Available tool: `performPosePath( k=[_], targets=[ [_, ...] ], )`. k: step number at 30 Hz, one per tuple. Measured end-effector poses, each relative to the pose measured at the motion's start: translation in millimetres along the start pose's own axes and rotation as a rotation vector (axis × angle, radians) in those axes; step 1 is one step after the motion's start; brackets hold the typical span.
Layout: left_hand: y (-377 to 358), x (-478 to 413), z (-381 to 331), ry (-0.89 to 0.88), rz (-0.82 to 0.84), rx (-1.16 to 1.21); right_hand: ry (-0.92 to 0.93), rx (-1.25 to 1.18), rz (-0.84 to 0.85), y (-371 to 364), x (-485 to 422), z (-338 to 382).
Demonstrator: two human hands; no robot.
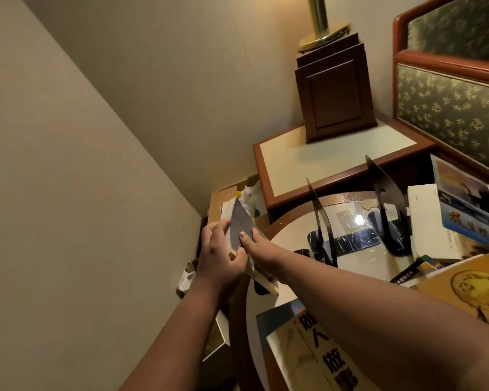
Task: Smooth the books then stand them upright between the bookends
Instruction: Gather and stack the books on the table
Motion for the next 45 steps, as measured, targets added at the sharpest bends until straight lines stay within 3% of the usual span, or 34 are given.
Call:
performPosePath(
  k=[3, 9, 16, 23, 28, 33, 45],
  targets=[
    [3, -10, 2, 0.058, 0.043, 0.043, 0.008, -0.034, 0.006, -2, -5, 1],
    [-3, -16, 3, 0.006, 0.193, -0.108, 0.0, -0.113, 0.048, -7, -6, -8],
    [0, -21, 11, 0.021, 0.236, -0.238, -0.034, -0.116, 0.124, -9, -5, -10],
    [-3, -25, 4, -0.006, 0.159, -0.274, -0.076, -0.028, 0.104, 7, 9, 0],
    [1, -18, 0, -0.018, 0.121, -0.292, 0.012, 0.155, -0.058, 22, 8, 12],
    [5, -12, -7, -0.024, 0.128, -0.302, 0.072, 0.179, -0.175, 35, 16, 24],
    [8, 64, -63, -0.165, -0.033, -0.175, 0.102, 0.266, -0.174, 66, 76, 15]
  ],
)
Point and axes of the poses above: each hand's wrist, its own x-axis away from the middle knuckle, its own y-axis out of the back of the hand, z = x × y, the point moved 5 cm from there along -x, towards the middle knuckle, and after that the axes turned 4 degrees about y, right-handed, at the moved point
